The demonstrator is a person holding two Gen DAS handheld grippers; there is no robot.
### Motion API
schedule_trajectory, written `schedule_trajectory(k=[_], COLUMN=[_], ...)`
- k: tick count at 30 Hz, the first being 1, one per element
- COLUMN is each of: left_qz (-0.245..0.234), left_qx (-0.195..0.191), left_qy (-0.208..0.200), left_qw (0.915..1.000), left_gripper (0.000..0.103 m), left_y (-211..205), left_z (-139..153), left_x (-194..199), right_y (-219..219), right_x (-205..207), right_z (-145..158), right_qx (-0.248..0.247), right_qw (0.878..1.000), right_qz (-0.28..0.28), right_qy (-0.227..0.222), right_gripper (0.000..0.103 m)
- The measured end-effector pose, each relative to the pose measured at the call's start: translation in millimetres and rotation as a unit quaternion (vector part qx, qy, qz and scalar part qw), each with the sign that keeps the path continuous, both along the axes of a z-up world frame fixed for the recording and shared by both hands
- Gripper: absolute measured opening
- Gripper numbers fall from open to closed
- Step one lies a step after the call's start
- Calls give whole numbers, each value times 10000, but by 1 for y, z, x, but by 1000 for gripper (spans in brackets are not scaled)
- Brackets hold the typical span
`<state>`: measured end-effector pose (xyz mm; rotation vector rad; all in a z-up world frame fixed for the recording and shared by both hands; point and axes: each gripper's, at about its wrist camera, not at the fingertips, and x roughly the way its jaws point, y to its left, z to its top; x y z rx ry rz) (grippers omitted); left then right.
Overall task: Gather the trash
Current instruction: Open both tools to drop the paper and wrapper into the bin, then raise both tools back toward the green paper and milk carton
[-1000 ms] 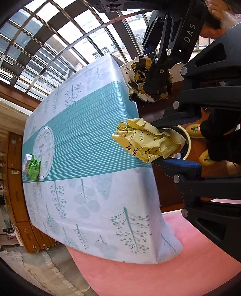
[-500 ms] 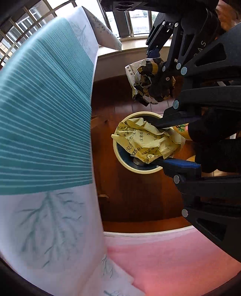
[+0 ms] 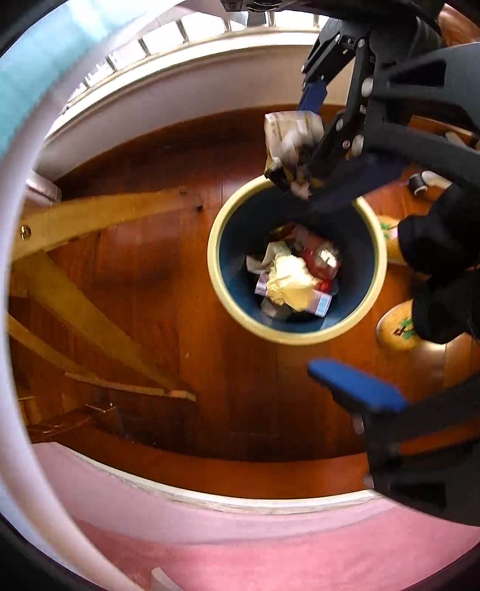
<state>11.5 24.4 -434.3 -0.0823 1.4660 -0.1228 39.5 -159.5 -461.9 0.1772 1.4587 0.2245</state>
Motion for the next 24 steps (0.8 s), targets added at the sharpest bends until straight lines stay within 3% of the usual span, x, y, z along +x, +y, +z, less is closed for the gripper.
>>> schedule_trajectory(k=[7,15,19,24], left_qz=[-170,25,73,161], left_qx=[378,496,508,513], left_qy=[-161,-349,-427,-509], left_qw=[9990,9982,9978,9973], left_gripper=[88,88,88,88], left_y=[15,23,27,32], left_z=[-10,11,40,97], left_x=[7,5,0,-7], right_y=[2,8,8,5], right_x=[6,1,-2,-9], right_z=[-8,6,28,79], right_qx=[-47,-37,-35,-33], right_qw=[9999,9998,9996,9989], right_qz=[-148,-178,-256,-412], right_qy=[-20,-97,-146,-238], right_gripper=[67,67,67,67])
